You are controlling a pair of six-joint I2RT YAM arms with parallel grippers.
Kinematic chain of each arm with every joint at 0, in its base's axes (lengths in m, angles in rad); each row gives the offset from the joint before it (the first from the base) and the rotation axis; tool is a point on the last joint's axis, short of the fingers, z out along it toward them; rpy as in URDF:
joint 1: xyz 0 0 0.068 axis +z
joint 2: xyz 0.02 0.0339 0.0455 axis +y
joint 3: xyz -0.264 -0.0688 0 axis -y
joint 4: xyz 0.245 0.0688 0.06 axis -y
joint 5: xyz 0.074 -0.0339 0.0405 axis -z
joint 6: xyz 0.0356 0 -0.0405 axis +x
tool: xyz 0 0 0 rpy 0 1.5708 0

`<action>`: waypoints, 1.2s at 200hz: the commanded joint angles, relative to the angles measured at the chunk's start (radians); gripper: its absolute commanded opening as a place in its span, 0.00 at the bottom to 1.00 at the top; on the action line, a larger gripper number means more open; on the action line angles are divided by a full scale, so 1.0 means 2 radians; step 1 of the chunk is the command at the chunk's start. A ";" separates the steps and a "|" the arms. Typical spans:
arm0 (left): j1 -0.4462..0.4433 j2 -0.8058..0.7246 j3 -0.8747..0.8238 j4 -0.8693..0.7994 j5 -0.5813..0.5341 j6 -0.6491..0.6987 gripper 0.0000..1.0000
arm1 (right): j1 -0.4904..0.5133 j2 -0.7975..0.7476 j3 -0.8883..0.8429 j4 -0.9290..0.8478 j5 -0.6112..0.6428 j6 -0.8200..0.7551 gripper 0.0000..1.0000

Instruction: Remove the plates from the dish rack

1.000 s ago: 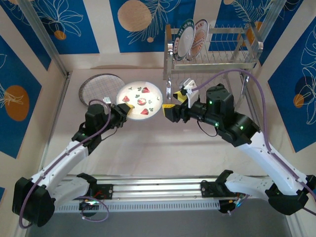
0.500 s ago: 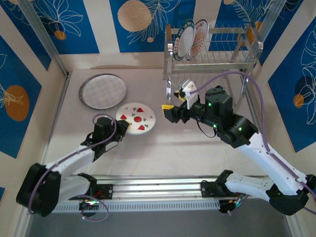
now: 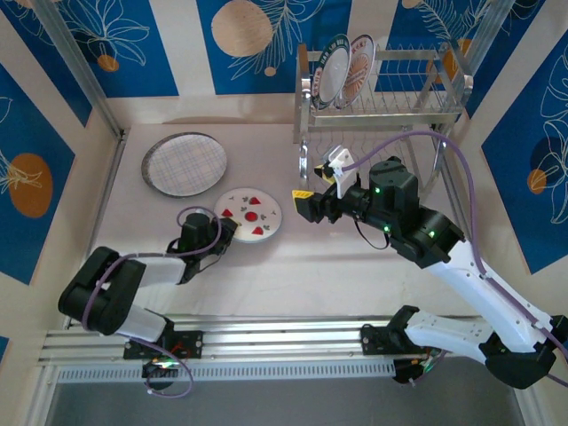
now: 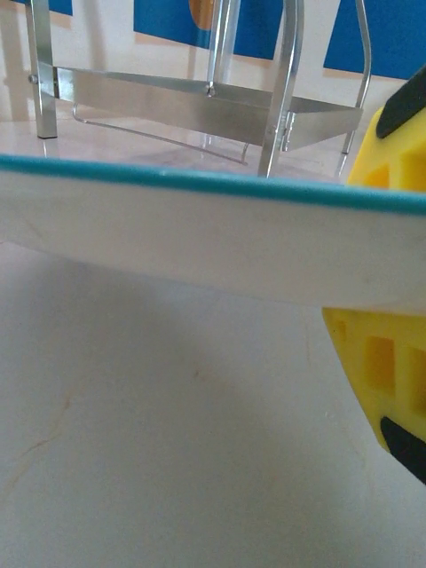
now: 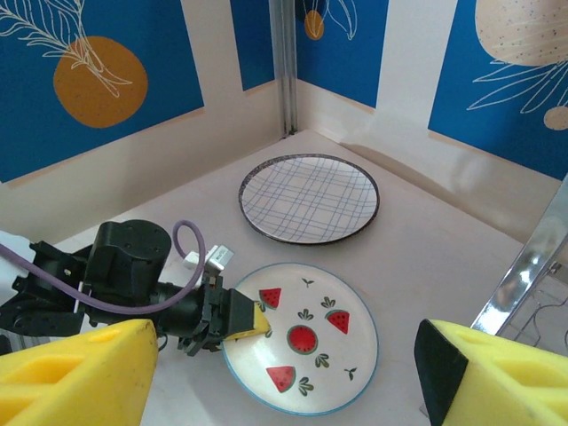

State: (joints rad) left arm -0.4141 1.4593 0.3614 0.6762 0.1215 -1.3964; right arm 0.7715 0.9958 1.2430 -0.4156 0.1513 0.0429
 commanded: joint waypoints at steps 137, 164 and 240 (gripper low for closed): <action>0.004 0.072 0.002 0.105 0.040 0.020 0.13 | -0.005 0.001 -0.006 0.002 0.010 0.013 0.78; 0.004 0.063 0.006 0.069 0.042 0.027 0.24 | -0.007 0.002 -0.005 -0.001 0.011 0.016 0.78; 0.004 0.013 0.026 -0.056 0.039 0.054 0.57 | -0.010 0.001 -0.007 -0.002 0.011 0.029 0.78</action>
State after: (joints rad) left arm -0.4145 1.5276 0.3771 0.6594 0.1940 -1.3228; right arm 0.7570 0.9989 1.2411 -0.4164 0.1581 0.0803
